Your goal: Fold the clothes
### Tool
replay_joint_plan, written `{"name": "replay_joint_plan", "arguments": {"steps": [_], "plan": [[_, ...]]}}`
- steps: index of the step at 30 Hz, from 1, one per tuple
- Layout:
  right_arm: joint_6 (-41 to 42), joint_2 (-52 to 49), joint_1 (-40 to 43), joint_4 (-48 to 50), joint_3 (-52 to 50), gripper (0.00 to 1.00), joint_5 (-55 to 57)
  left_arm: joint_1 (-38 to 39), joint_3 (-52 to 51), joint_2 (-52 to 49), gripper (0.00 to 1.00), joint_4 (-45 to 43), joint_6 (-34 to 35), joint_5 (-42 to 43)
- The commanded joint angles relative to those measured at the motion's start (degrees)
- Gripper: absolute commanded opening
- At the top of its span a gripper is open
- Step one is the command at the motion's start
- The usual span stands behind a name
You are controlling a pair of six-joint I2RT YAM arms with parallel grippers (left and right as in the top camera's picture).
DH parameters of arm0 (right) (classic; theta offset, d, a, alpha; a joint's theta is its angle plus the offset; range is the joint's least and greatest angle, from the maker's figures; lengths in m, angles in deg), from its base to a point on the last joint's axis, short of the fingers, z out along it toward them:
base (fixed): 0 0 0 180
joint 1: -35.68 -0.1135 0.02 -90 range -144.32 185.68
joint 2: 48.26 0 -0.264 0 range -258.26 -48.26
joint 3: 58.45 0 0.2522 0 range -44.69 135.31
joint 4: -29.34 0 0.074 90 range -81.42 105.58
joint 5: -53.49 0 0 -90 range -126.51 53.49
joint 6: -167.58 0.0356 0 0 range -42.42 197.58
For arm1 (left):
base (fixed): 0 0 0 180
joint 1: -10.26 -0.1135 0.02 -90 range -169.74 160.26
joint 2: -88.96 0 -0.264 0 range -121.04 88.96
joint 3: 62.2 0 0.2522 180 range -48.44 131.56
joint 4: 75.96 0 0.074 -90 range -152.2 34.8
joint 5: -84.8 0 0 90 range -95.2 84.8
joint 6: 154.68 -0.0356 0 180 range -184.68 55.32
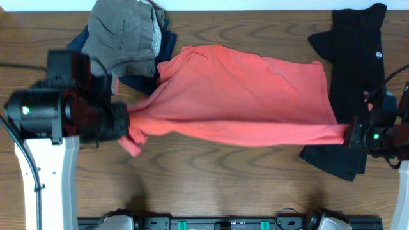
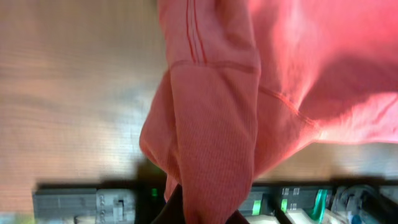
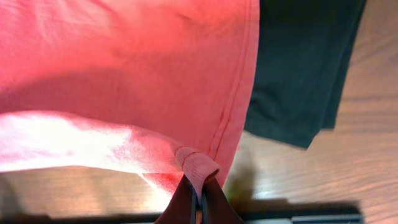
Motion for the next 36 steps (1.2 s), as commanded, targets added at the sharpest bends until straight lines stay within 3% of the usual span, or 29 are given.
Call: {"name": "replay_joint_plan", "arguments": {"steps": [1, 6, 12, 20, 33, 34, 35, 36], "plan": [[1.5, -0.5, 0.5, 0.3, -4.1, 0.01, 0.7, -0.1, -9.2, 1.4, 0.06, 1.1, 2.1, -1.1], [1.6, -0.8, 0.5, 2.2, -6.9, 0.01, 0.8, -0.1, -18.8, 2.1, 0.06, -4.3, 3.4, -1.1], [2.0, -4.0, 0.5, 6.5, -7.9, 0.0, 1.4, -0.1, -25.2, 0.4, 0.06, -16.8, 3.6, -1.1], [2.2, -12.7, 0.5, 15.3, -9.7, 0.01, 1.4, -0.1, -25.7, -8.0, 0.06, -33.3, 3.3, -1.1], [2.4, -25.9, 0.4, 23.2, -9.7, 0.01, 1.4, 6.4, -25.7, -24.4, 0.06, -43.3, 1.3, -0.9], [2.5, -26.9, 0.4, 23.7, -9.7, 0.01, 1.4, 6.8, -25.7, -25.2, 0.08, -43.9, 1.2, -0.9], [2.6, -27.8, 0.4, 24.2, -9.7, 0.02, 1.4, 7.0, -25.7, -25.7, 0.15, -44.4, 1.2, -1.0], [3.0, -28.9, 0.4, 25.0, -9.7, 0.08, 1.4, 6.9, -25.7, -26.1, 0.31, -45.0, 1.2, -1.1]]}}
